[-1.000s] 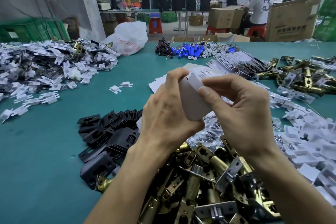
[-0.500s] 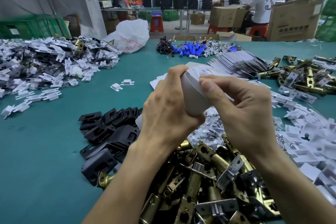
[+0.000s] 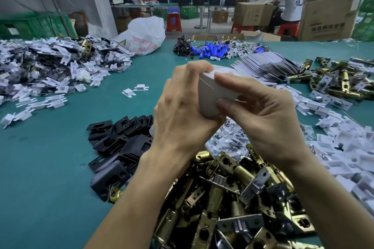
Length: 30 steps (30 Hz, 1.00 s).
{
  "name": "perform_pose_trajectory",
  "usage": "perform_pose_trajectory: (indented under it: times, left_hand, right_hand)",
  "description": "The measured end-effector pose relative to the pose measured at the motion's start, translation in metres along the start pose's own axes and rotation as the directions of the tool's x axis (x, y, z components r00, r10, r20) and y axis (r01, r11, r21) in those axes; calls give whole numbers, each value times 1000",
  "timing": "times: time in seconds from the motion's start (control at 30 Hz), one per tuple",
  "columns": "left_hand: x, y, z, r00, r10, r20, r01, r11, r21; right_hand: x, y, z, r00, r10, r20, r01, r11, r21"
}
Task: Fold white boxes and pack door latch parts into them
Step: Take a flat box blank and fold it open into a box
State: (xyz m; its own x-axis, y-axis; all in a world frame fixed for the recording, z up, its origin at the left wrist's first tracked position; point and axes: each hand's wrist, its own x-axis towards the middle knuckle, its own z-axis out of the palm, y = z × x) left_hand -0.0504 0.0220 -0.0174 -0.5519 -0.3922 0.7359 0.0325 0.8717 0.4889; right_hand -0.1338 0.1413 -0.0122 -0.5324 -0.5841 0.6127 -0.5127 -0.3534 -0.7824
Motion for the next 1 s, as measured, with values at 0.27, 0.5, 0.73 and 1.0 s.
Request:
perform_pose_trajectory:
  times: [0.27, 0.5, 0.73, 1.0]
  left_hand:
    - [2, -1, -4, 998, -3, 61, 4, 1000, -27]
    - [4, -4, -8, 994, 50, 93, -52, 998, 25]
    - [3, -4, -7, 998, 34, 59, -32, 999, -29]
    - [12, 8, -13, 978, -101, -180, 60, 973, -223]
  right_hand:
    - [-2, 1, -1, 985, -120, -127, 107, 988, -108]
    - [-2, 9, -2, 979, -183, -85, 162, 963, -217]
    - [-1, 5, 2, 999, 19, 26, -18, 998, -54]
    - [7, -4, -23, 961, -156, -230, 129, 983, -130]
